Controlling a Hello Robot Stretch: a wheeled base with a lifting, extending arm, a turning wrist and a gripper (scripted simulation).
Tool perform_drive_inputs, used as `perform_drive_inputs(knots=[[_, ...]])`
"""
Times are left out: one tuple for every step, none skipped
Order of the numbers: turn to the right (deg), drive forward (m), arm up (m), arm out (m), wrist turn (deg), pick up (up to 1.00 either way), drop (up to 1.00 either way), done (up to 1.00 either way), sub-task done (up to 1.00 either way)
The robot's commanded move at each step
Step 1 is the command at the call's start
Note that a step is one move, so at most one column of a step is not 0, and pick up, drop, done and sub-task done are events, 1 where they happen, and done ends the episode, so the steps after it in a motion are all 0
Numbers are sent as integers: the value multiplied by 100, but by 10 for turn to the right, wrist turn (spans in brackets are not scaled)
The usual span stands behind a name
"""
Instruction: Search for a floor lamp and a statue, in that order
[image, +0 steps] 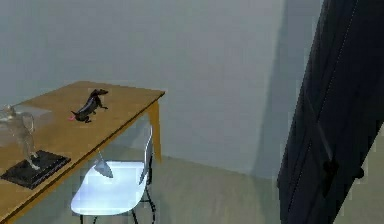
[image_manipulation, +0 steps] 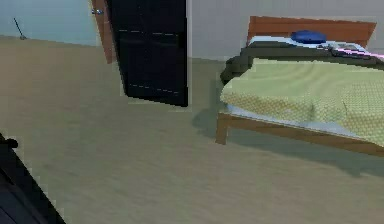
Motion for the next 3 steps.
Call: perform_drive_inputs(knots=[[0,5,0,0,0,0,0,0,0],[-420,0,0,0,0,0,0,0,0],[0,0,0,0,0,0,0,100,0]])
